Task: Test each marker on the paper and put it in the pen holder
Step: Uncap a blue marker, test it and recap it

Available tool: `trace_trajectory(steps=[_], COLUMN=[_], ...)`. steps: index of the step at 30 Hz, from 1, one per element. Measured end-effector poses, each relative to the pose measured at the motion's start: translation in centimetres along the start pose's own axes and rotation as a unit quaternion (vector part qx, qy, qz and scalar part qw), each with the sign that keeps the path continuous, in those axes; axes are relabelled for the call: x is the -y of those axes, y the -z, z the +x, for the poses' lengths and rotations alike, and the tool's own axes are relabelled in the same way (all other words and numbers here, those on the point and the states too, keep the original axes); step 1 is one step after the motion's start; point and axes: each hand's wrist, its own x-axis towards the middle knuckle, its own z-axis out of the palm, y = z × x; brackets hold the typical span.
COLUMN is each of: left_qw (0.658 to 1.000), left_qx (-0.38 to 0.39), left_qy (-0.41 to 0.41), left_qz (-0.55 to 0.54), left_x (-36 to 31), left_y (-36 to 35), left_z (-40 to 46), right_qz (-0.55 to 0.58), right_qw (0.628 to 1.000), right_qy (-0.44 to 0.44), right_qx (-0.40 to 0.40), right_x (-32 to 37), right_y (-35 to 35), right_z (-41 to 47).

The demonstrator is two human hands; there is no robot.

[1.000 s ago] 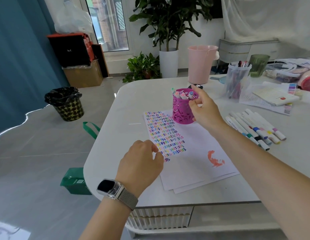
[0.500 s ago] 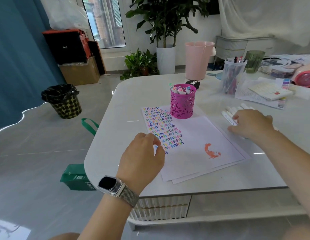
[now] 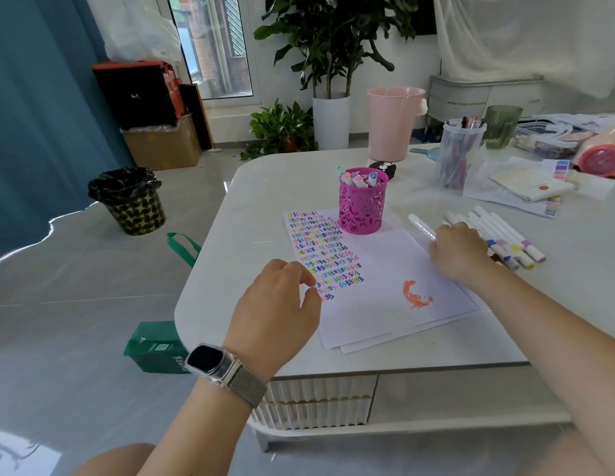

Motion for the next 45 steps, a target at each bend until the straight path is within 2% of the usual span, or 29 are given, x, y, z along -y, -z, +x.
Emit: trace_trajectory(steps=[4,8,10,15,22,24,26,29,31,33,40,42,45], left_qw=[1.0,0.998,0.997,0.986,0.984,0.986,0.988,0.986,0.984,0.98,0.977,0.977,0.974], left_qx=[0.025,0.038,0.046,0.133,0.13,0.12,0.109,0.099,0.107,0.119,0.157,0.166,0.179], left_qy=[-0.012,-0.025,-0.027,-0.029,-0.082,-0.099,-0.113,-0.127,-0.131,-0.142,-0.142,-0.136,-0.134], left_qz=[0.006,-0.03,-0.064,-0.095,-0.087,-0.058,-0.007,0.045,0.063,0.074,0.035,0.008,-0.027], left_x=[-0.1,-0.8,-1.2,-2.1,-2.7,-2.8,-3.2,-3.8,-3.9,-4.0,-4.9,-5.2,-5.8], left_y=[-0.4,-1.2,-1.6,-1.7,-1.0,-1.1,-1.3,-1.4,-1.5,-1.6,-1.7,-1.5,-1.3], left_z=[-0.3,0.0,0.2,0.1,-0.9,-1.1,-1.2,-1.2,-1.1,-1.1,-0.9,-0.8,-0.6], right_qz=[0.226,0.427,0.478,0.599,0.677,0.737,0.806,0.867,0.884,0.886,0.876,0.877,0.887], right_qw=[0.974,0.899,0.869,0.777,0.702,0.636,0.539,0.417,0.362,0.355,0.377,0.37,0.339], right_qy=[0.024,0.033,0.027,0.004,-0.011,-0.033,-0.057,-0.094,-0.109,-0.11,-0.108,-0.105,-0.091], right_qx=[0.015,0.088,0.122,0.192,0.22,0.227,0.238,0.255,0.275,0.279,0.281,0.288,0.299], right_x=[0.9,2.5,3.5,5.6,7.2,7.5,7.6,7.7,7.8,7.7,7.4,7.2,7.0], right_y=[1.7,3.1,3.4,3.9,4.0,4.2,4.6,4.8,4.9,4.9,5.5,5.7,6.0], right_z=[-1.5,-4.2,-5.5,-8.7,-10.5,-10.3,-9.9,-9.5,-9.6,-9.6,-9.2,-9.0,-8.8])
